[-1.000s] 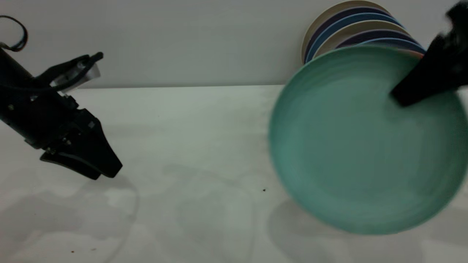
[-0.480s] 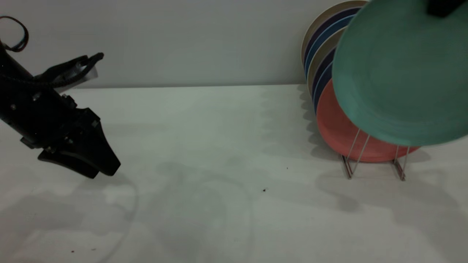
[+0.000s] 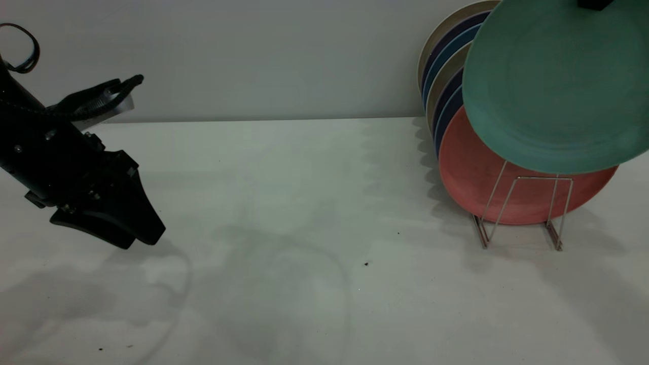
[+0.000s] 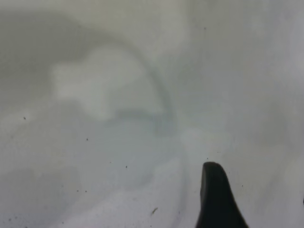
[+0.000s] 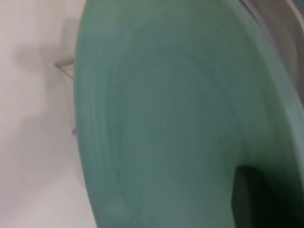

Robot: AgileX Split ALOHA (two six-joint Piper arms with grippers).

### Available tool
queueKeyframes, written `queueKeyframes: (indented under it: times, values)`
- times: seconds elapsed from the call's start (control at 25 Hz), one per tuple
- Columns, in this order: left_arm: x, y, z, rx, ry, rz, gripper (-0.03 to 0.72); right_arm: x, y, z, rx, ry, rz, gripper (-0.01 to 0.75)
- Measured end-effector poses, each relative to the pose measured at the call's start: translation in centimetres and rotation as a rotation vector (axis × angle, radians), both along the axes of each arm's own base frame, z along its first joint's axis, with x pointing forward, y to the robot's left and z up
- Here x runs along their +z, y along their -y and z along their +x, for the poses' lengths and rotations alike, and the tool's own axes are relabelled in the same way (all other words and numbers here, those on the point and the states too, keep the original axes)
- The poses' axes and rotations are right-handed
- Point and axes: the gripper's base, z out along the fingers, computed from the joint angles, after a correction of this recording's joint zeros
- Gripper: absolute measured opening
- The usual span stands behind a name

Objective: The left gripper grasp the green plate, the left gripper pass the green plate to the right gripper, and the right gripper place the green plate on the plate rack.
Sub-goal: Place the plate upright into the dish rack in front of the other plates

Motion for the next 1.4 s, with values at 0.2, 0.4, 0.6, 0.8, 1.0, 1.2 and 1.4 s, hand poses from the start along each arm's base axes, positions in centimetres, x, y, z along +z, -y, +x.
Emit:
queueKeyframes:
  times: [0.2, 0.4, 0.6, 0.8, 1.0, 1.2, 1.4]
  values:
    - [0.0, 0.0, 0.1, 0.006, 0.005, 0.004, 0.464, -0.1, -0.1, 0.5, 0.016, 0.045, -0.001, 0.086]
    - [0.0, -0.1, 0.2, 0.010, 0.012, 0.009, 0.464, -0.4, -0.2, 0.8, 0.038, 0.052, -0.016, 0.086]
    - [0.0, -0.1, 0.2, 0.010, 0.014, 0.010, 0.464, -1.4, -0.3, 1.2, 0.043, 0.028, -0.024, 0.086]
    - [0.0, -0.1, 0.2, 0.012, 0.018, 0.013, 0.464, -2.1, -0.3, 1.5, 0.044, 0.009, -0.029, 0.086]
    - [0.0, -0.1, 0.2, 0.013, 0.020, 0.015, 0.464, -2.9, -0.4, 1.8, 0.045, -0.008, -0.031, 0.086]
    - [0.0, -0.1, 0.3, 0.015, 0.023, 0.017, 0.464, -3.2, -0.5, 1.9, 0.043, -0.015, -0.024, 0.086]
    - [0.0, -0.2, 0.3, 0.014, 0.025, 0.018, 0.464, -3.2, -0.5, 1.9, 0.041, -0.019, -0.016, 0.098]
